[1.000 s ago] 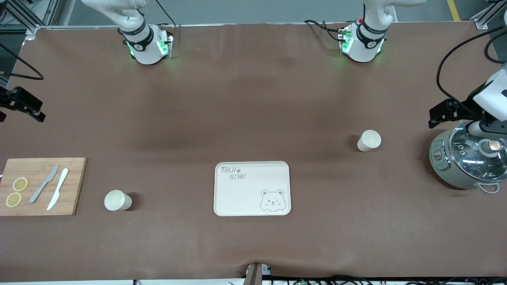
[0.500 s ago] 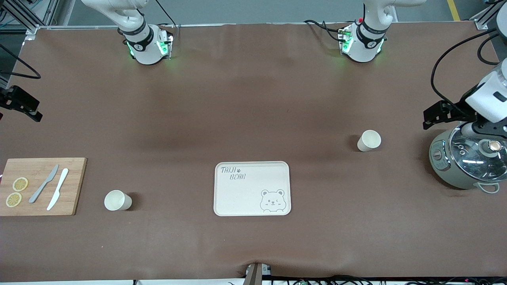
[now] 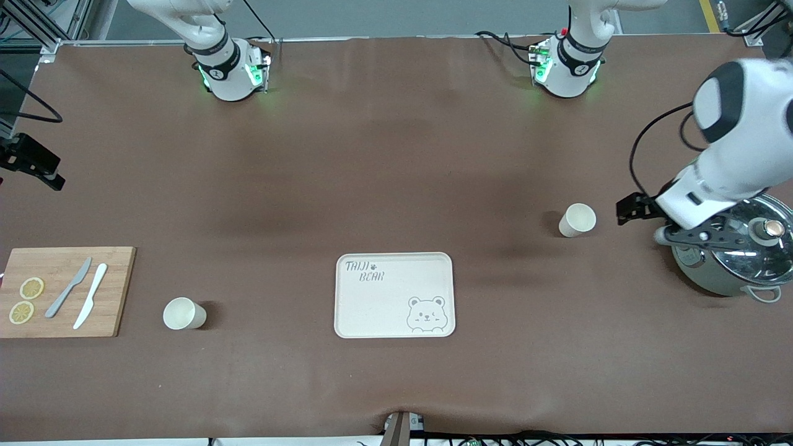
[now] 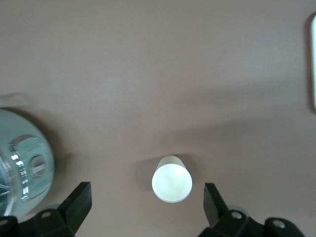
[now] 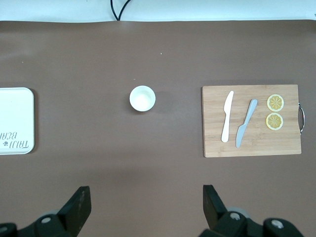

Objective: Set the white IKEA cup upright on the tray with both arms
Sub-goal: 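Move the left gripper down toward the white cup beside the pot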

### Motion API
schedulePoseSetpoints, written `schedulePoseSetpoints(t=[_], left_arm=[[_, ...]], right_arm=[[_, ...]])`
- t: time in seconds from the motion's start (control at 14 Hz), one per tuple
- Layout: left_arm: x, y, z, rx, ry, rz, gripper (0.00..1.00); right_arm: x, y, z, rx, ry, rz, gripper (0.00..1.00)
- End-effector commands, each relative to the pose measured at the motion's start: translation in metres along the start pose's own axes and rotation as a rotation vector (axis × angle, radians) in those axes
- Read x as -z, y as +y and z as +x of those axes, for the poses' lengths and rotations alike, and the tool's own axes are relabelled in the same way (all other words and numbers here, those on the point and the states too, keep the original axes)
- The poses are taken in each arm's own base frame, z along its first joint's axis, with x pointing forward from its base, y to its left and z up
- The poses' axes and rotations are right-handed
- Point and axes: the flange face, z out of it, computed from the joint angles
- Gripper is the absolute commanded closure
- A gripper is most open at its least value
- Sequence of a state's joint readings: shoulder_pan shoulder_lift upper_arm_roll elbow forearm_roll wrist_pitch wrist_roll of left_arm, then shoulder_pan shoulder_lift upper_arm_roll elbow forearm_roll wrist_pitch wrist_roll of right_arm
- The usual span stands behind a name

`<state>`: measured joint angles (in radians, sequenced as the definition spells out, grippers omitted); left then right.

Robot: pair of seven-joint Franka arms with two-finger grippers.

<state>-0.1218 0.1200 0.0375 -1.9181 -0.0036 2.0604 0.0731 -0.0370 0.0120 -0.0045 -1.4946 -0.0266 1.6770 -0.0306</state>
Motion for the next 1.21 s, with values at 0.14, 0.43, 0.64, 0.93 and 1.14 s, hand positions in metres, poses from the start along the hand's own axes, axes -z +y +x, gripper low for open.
schedulePoseSetpoints(t=[0.14,0.43,0.64,0.93,1.14], left_arm=[[-0.062,0.005,-0.049,0.007,0.035,0.005,0.0],[-0.101,0.007,-0.063,0.007,0.08,0.008,0.0],[-0.125,0.004,-0.074,0.014,0.081,0.009,0.0],[-0.152,0.003,-0.076,0.017,0.054,0.007,0.0],[-0.175,0.002,-0.075,0.018,0.049,0.009,0.0]], right_arm=[[0.007,0.001,0.002,-0.015,0.011,0.009,0.0],[-0.003,0.008,0.006,-0.02,-0.003,0.006,0.0],[-0.015,0.018,0.011,-0.032,-0.012,0.003,0.0],[-0.02,0.014,0.016,-0.026,-0.002,0.007,0.0],[-0.025,0.014,0.018,-0.028,-0.008,0.008,0.0]])
